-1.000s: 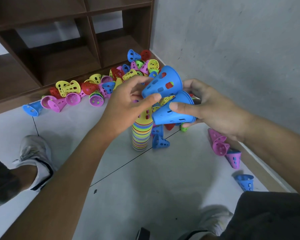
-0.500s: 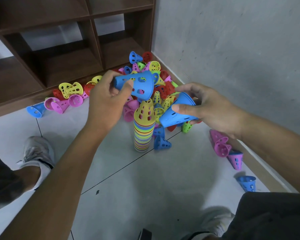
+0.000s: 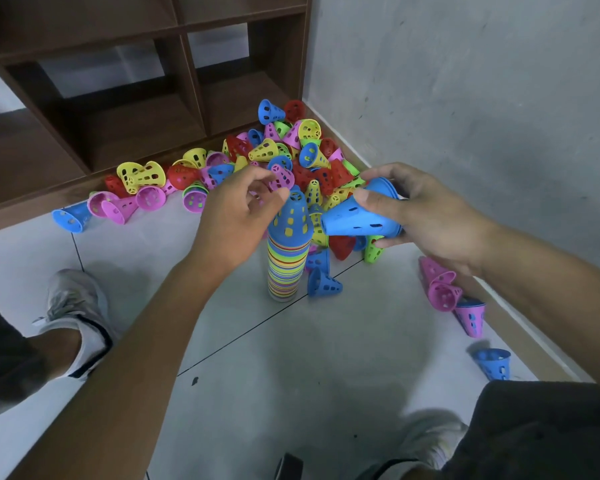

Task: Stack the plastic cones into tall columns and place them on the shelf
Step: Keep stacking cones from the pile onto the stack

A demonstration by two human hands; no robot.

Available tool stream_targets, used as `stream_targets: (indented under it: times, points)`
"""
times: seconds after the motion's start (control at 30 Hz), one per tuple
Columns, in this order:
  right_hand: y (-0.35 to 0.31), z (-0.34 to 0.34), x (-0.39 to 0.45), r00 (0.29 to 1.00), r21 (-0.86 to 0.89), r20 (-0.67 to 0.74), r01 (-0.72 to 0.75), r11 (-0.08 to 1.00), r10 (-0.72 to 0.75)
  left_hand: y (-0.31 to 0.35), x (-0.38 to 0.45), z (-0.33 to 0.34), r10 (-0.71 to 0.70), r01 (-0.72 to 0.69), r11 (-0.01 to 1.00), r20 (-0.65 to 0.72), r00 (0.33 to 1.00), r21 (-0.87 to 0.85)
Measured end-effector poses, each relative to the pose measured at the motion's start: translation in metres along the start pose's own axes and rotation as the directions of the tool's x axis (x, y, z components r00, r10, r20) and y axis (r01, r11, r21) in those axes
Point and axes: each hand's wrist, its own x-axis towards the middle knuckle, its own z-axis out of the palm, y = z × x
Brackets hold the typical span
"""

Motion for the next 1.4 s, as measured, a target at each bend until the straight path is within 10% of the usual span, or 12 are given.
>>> stream_targets:
  times: [0.53,0.77,1.4]
  points:
    - [-0.009,0.021,-0.005,0.992,0.413,0.120,-0.074,0.908,0.026,0.046,-0.013,0.009,0.158,-0.054,0.914,0.232,0.960,-0.401]
    - [-0.006,0.020,-0.006,0.990,0.197,0.133,-0.070,0.978,0.044,0.045,-0.011,0.010,0.055,0.035,0.843,0.151,0.987,-0.537]
    - [0.019,0.021,0.017,0.977,0.232,-0.190,-0.054,0.971,0.099,0.009,0.008,-0.007,-0.046,0.053,0.966,0.034,0.998,-0.252]
